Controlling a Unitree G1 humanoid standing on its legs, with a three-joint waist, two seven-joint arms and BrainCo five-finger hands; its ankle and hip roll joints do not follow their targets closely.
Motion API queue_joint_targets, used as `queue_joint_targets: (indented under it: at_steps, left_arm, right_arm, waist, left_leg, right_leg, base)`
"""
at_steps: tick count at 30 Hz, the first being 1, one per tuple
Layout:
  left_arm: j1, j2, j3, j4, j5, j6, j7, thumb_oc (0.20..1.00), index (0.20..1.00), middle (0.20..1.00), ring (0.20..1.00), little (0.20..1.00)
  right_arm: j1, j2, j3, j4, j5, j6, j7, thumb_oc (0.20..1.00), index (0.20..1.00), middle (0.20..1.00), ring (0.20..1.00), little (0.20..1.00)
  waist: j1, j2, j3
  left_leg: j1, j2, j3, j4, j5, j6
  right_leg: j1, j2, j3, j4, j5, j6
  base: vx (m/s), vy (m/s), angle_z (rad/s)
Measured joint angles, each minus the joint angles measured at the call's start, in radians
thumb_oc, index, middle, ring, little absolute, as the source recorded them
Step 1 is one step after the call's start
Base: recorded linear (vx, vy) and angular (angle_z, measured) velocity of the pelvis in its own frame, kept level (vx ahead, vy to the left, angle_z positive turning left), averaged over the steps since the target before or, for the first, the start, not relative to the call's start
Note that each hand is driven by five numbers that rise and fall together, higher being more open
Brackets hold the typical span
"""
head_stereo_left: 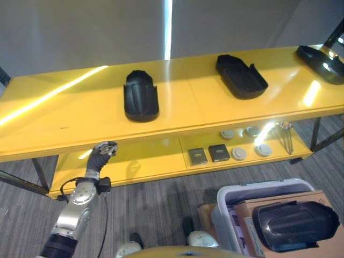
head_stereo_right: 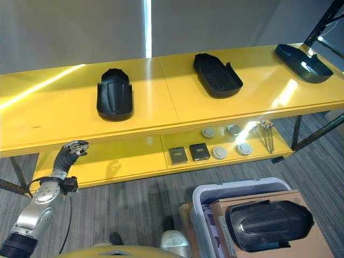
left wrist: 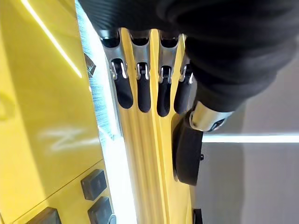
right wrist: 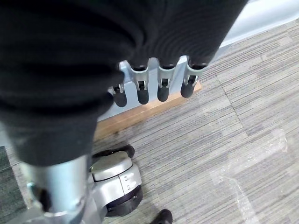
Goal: Move parts from the plastic box to the shelf.
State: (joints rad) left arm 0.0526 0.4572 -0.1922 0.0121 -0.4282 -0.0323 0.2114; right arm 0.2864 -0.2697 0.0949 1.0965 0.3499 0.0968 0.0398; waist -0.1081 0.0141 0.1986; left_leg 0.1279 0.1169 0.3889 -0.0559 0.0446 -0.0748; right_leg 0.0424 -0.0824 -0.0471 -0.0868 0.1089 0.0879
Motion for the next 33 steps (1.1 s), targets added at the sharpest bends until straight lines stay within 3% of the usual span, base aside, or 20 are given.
queue_joint_targets:
  at_steps: [4, 10, 15, 23, 33]
  left_arm:
    - [-0.066, 0.001, -0.05, 0.0, 0.0, -0.05, -0.002, 0.2, 0.2, 0.2, 0.2, 0.2]
    - [-0.197, -0.009, -0.087, -0.002, 0.0, -0.077, 0.004, 0.2, 0.2, 0.2, 0.2, 0.2]
    - [-0.258, -0.027, -0.096, -0.002, -0.001, -0.079, 0.018, 0.2, 0.2, 0.2, 0.2, 0.2]
    - [-0.298, -0.052, -0.125, 0.033, -0.003, -0.075, 0.07, 0.2, 0.2, 0.2, 0.2, 0.2]
    - [-0.304, -0.086, -0.125, 0.207, -0.003, -0.072, 0.138, 0.2, 0.2, 0.2, 0.2, 0.2]
  right_arm:
    - [-0.007, -0.001, 0.0, 0.022, 0.009, -0.017, 0.0, 1.0, 1.0, 1.0, 1.0, 1.0]
    - [-0.024, -0.007, 0.0, 0.03, 0.007, -0.038, 0.003, 1.0, 1.0, 1.0, 1.0, 1.0]
    - [-0.028, -0.016, 0.0, 0.047, 0.005, -0.054, 0.005, 1.0, 1.0, 1.0, 1.0, 1.0]
    - [-0.038, -0.017, 0.0, 0.063, -0.003, -0.059, 0.017, 1.0, 1.0, 1.0, 1.0, 1.0]
    - [-0.058, -0.018, 0.0, 0.063, -0.004, -0.064, 0.024, 1.0, 1.0, 1.0, 1.0, 1.0]
  waist:
    - [-0.008, 0.007, 0.002]
    - [-0.042, 0.007, 0.002]
    - [-0.08, 0.009, 0.002]
    - [-0.091, 0.009, 0.002]
    - [-0.112, 0.013, 0.012]
  left_leg:
    - [0.002, 0.0, 0.0, 0.0, 0.008, 0.001]
    - [0.024, 0.0, 0.021, -0.019, 0.004, 0.003]
    - [0.031, 0.0, 0.022, -0.024, 0.004, 0.002]
    - [0.031, 0.0, 0.037, -0.022, 0.005, -0.004]
    - [0.033, 0.003, 0.051, -0.022, 0.004, -0.006]
  right_leg:
    - [0.001, 0.001, -0.001, 0.002, 0.0, 0.003]
    - [0.007, 0.002, 0.007, 0.0, -0.004, 0.005]
    - [0.01, 0.004, 0.009, -0.001, -0.007, 0.006]
    - [0.001, 0.008, 0.026, 0.002, -0.007, 0.007]
    - [-0.004, 0.012, 0.036, 0.004, -0.007, 0.007]
  base:
    - [0.0, -0.001, -0.01]
    - [0.0, -0.008, -0.06]
    - [0.04, 0.014, -0.03]
    - [0.0, -0.008, -0.06]
    - [0.0, -0.002, -0.03]
